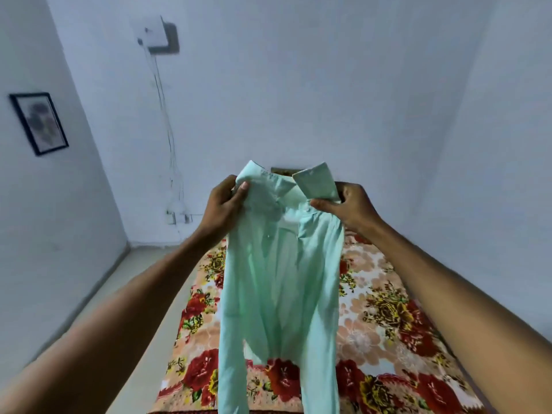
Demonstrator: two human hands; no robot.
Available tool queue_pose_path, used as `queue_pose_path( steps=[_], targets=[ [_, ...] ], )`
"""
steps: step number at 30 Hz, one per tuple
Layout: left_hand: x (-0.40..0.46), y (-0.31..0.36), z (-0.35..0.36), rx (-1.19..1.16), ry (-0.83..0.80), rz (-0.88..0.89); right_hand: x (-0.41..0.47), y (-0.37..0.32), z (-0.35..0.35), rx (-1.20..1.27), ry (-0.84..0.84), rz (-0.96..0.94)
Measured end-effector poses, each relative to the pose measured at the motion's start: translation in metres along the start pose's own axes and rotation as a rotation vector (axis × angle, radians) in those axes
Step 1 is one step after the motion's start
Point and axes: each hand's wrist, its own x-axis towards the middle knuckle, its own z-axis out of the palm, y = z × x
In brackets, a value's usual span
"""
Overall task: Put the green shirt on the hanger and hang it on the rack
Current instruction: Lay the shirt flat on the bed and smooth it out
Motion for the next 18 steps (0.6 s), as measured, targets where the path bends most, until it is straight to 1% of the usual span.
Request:
queue_pose_path(
  steps=[4, 8, 13, 18],
  targets=[
    [-0.034, 0.075, -0.011, -0.064, -0.008, -0.007, -0.047, -0.080, -0.021, -0.040, 0.053, -0.072],
    [-0.062, 0.138, -0.024, -0.115, 0.000, -0.058, -0.086, -0.133, -0.041, -0.060, 0.124, -0.090],
    [-0.085, 0.182, -0.033, -0.113, -0.035, -0.140, -0.118, -0.166, -0.065, -0.021, 0.043, -0.055],
    [-0.099, 0.206, -0.038, -0.021, -0.156, -0.133, -0.138, -0.178, -0.083, 0.045, -0.087, -0.002]
  ],
)
